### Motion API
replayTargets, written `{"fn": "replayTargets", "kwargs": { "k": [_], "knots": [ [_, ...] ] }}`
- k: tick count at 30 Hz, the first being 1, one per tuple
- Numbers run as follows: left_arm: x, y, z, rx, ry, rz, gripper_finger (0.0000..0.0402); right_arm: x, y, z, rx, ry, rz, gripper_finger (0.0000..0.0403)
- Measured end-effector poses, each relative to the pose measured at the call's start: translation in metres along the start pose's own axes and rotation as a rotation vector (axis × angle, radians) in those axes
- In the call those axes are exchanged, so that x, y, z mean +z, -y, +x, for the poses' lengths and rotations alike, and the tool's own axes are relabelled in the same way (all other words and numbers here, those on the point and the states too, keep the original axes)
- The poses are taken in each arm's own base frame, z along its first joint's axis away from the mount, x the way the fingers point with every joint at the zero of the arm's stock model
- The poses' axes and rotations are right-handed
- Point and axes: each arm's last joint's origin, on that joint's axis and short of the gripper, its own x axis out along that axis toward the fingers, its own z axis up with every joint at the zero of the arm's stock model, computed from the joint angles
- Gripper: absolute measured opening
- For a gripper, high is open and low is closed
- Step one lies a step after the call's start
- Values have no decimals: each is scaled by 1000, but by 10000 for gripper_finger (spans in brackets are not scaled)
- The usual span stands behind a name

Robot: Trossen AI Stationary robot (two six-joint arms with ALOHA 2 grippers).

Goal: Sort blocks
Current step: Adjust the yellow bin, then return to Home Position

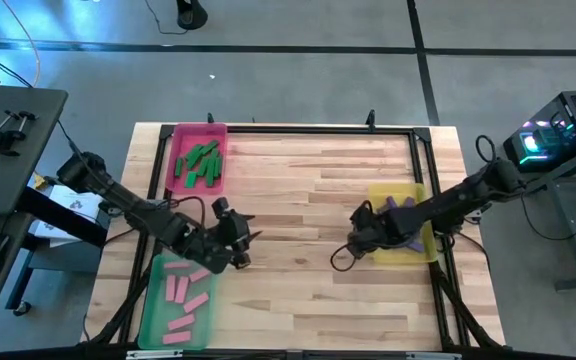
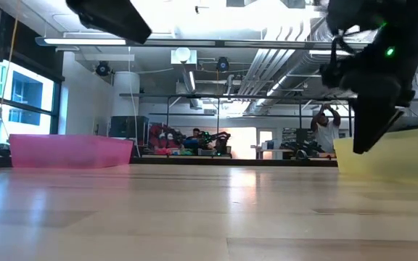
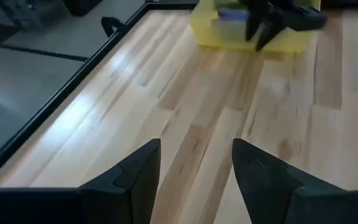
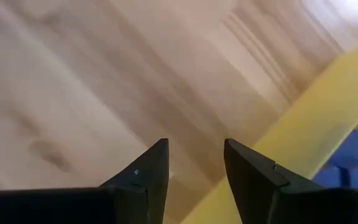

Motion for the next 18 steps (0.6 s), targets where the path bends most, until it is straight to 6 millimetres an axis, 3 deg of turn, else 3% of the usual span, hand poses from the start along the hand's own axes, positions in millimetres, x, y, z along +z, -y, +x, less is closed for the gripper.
{"fn": "replayTargets", "kwargs": {
  "k": [3,8,14,18],
  "knots": [
    [6,-2,6,-37,6,-49,184,-2,-5,-16,69,96,-54,139],
    [18,-5,17,-145,23,-34,184,-13,-3,-60,173,335,-166,139],
    [32,-21,18,-168,95,-28,184,-41,29,-112,305,559,-255,139],
    [29,-45,12,-179,172,-75,184,-55,51,-133,407,686,-320,139]
  ]
}}
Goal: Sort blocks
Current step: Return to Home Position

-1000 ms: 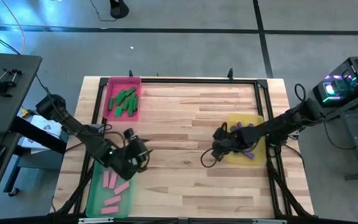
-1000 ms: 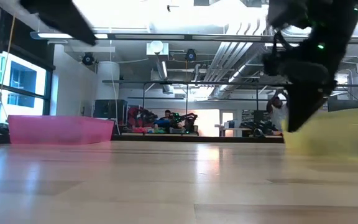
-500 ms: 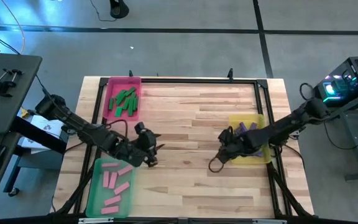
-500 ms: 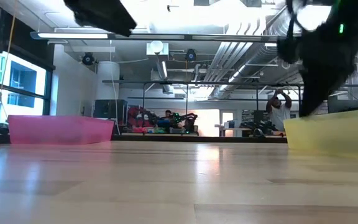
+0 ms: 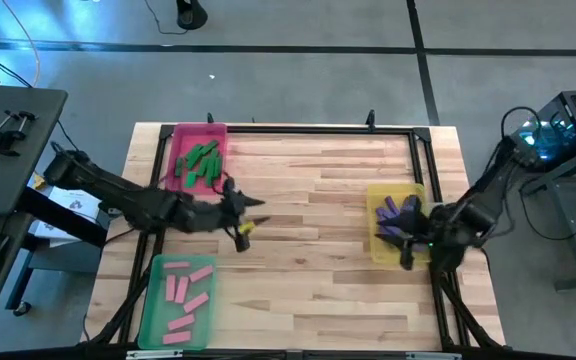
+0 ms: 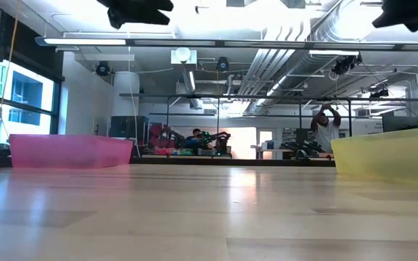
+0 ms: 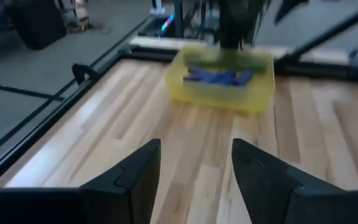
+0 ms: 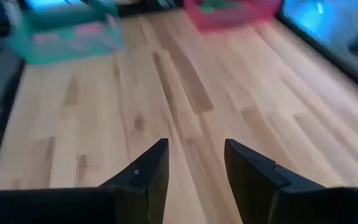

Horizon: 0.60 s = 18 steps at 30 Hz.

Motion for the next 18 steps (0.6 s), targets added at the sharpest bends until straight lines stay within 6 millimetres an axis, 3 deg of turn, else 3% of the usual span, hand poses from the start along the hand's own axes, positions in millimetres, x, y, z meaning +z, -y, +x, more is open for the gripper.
{"fn": "replayTargets", "kwargs": {
  "k": [3,9,13,18],
  "knots": [
    [-9,-21,-9,-33,67,-50,184,-13,7,-6,86,77,-42,139],
    [-40,-51,-19,-54,175,-112,184,-37,19,5,309,278,-90,139],
    [-59,-66,-20,-72,194,-150,184,-45,36,13,424,461,-109,139],
    [-77,-81,-19,-54,185,-166,184,-49,61,16,464,571,-77,139]
  ]
}}
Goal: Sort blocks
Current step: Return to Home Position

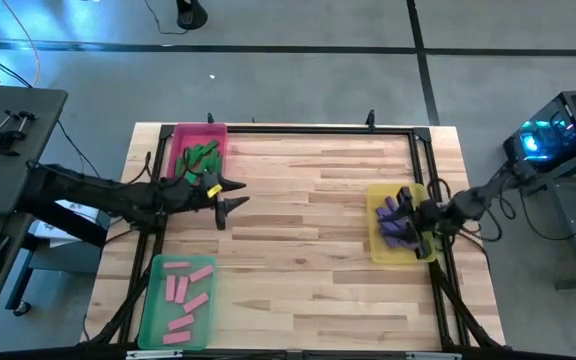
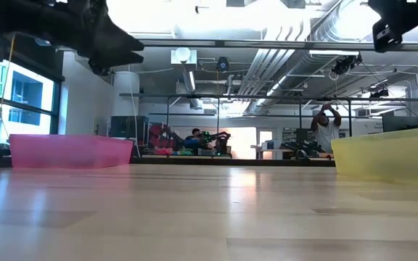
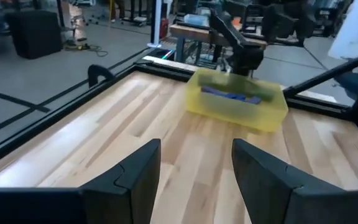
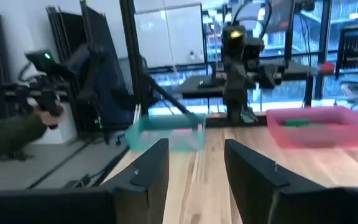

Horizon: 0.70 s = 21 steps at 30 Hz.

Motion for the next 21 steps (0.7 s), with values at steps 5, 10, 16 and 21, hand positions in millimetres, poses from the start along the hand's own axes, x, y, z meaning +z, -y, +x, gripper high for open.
{"fn": "replayTargets", "kwargs": {
  "k": [5,10,16,21],
  "knots": [
    [-3,-15,-8,-36,41,-50,184,1,13,-9,22,20,2,139],
    [-8,-25,-21,-30,95,-67,184,-3,18,-14,22,-13,2,139],
    [-20,-35,-39,-16,172,-77,184,-14,18,-10,53,46,-3,139],
    [-26,-40,-55,-25,170,-60,184,-35,19,-6,48,32,8,139]
  ]
}}
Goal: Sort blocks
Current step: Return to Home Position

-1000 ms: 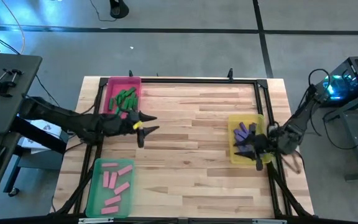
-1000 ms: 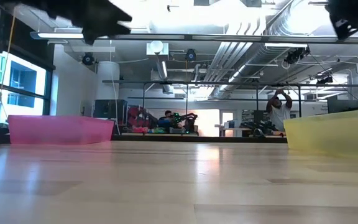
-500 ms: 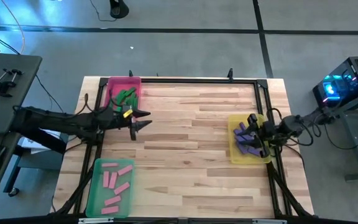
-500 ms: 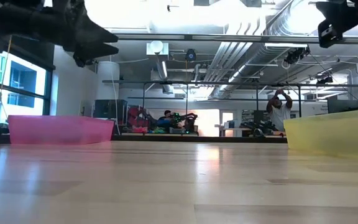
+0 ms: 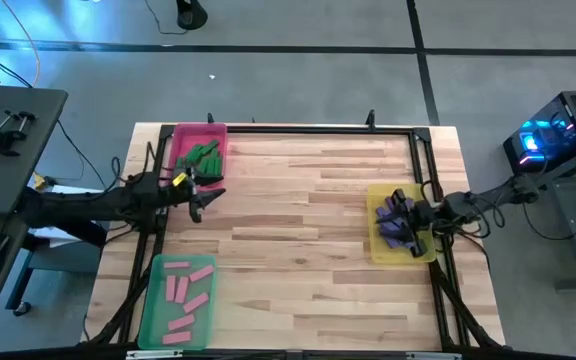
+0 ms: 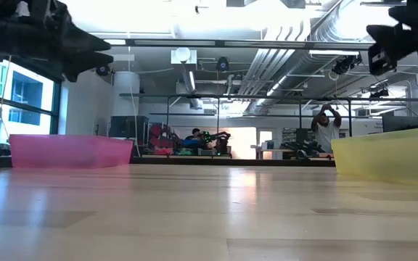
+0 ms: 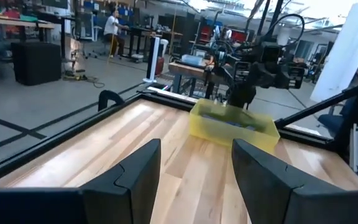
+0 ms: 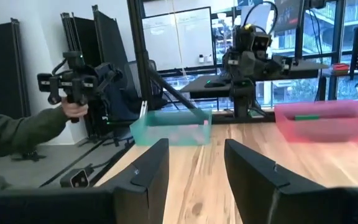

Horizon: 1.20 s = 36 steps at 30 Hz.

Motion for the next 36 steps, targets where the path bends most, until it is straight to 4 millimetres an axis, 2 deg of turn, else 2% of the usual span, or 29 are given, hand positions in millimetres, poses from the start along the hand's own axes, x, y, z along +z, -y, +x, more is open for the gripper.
{"fn": "replayTargets", "kwargs": {
  "k": [4,9,14,21,27,36],
  "knots": [
    [1,-4,-14,8,12,37,184,-14,1,1,0,-4,10,139],
    [-1,-8,-33,-8,35,19,184,-13,1,1,0,3,8,139],
    [-3,-5,-29,-72,31,14,184,-12,1,0,0,22,-12,139],
    [-33,-6,-21,-115,56,40,184,-16,3,-2,-44,-19,-46,139],
    [-33,-6,-21,-98,55,58,184,-20,12,-2,-215,-60,-93,139],
    [-36,-8,-21,-67,30,123,184,-21,31,-4,-240,-90,-83,139]
  ]
}}
